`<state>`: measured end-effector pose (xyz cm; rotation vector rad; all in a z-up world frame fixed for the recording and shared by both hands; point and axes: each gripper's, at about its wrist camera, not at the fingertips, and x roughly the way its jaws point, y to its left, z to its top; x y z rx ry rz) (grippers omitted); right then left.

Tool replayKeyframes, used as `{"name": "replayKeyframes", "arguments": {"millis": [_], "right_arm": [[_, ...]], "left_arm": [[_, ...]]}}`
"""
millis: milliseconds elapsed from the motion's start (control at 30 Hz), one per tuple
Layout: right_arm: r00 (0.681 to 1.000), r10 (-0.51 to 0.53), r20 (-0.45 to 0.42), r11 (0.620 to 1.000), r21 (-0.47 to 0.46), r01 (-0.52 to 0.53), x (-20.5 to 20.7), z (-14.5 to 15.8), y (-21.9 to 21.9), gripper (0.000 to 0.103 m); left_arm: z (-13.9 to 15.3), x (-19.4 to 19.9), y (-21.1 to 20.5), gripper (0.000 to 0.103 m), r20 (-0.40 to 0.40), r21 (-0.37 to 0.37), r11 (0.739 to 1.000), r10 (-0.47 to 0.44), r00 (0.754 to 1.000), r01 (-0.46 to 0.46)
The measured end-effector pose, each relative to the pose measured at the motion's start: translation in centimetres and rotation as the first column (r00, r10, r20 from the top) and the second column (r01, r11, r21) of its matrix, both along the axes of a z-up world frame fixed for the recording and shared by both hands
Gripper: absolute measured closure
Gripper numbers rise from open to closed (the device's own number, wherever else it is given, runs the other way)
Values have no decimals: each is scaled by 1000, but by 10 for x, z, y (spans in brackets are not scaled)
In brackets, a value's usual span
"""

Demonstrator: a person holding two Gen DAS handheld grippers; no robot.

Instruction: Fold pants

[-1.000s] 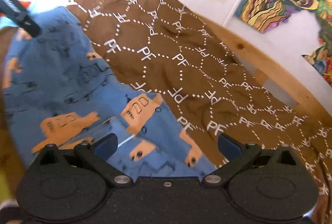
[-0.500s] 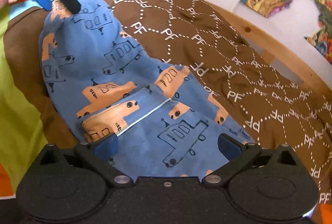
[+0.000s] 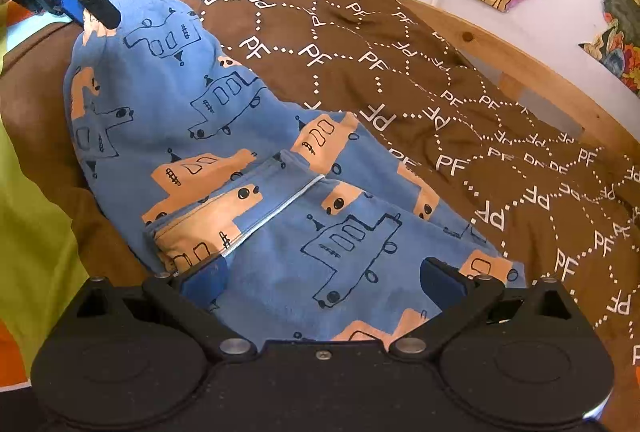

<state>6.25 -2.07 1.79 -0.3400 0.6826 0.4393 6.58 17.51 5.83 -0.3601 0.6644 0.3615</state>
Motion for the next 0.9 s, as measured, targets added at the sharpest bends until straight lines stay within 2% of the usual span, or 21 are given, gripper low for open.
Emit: {"name": "replayKeyframes", "arguments": {"millis": [67, 200, 333, 400, 500, 633, 733, 767, 833, 900], "right_arm": [[1000, 4, 12, 1000, 22, -5, -1, 3, -5, 1], [996, -9, 90, 1000, 27, 7, -3, 27, -33, 1], [996, -27, 86, 997, 78, 21, 4, 61, -85, 1], [994, -75, 80, 993, 97, 67, 6, 74, -111, 1], [985, -159, 67, 979, 137, 149, 5, 85, -151, 1], [973, -230, 30, 961, 167, 222, 4, 75, -191, 1], [961, -278, -5, 946, 173, 274, 7, 62, -209, 1], [959, -284, -14, 942, 180, 282, 7, 58, -214, 1], [955, -294, -24, 938, 185, 293, 10, 50, -220, 1], [952, -301, -47, 933, 194, 305, 13, 42, -223, 1]], "left_arm": [[11, 0, -16, 84, 18, 45, 998, -38, 999, 37], [38, -2, -51, 84, 75, 81, 984, -162, 984, 156], [57, 1, -94, 84, 99, 139, 943, -317, 943, 302], [61, 3, -120, 84, 92, 174, 904, -410, 907, 391], [57, 13, -161, 84, 57, 216, 829, -538, 841, 516], [34, 25, -217, 84, -22, 232, 722, -667, 745, 652], [9, 27, -258, 82, -81, 260, 626, -745, 663, 735], [1, 26, -266, 79, -89, 245, 598, -770, 631, 764], [-14, 25, -273, 63, -98, 186, 554, -812, 576, 812], [-25, 20, -272, 49, -106, 167, 535, -825, 555, 828]]}}
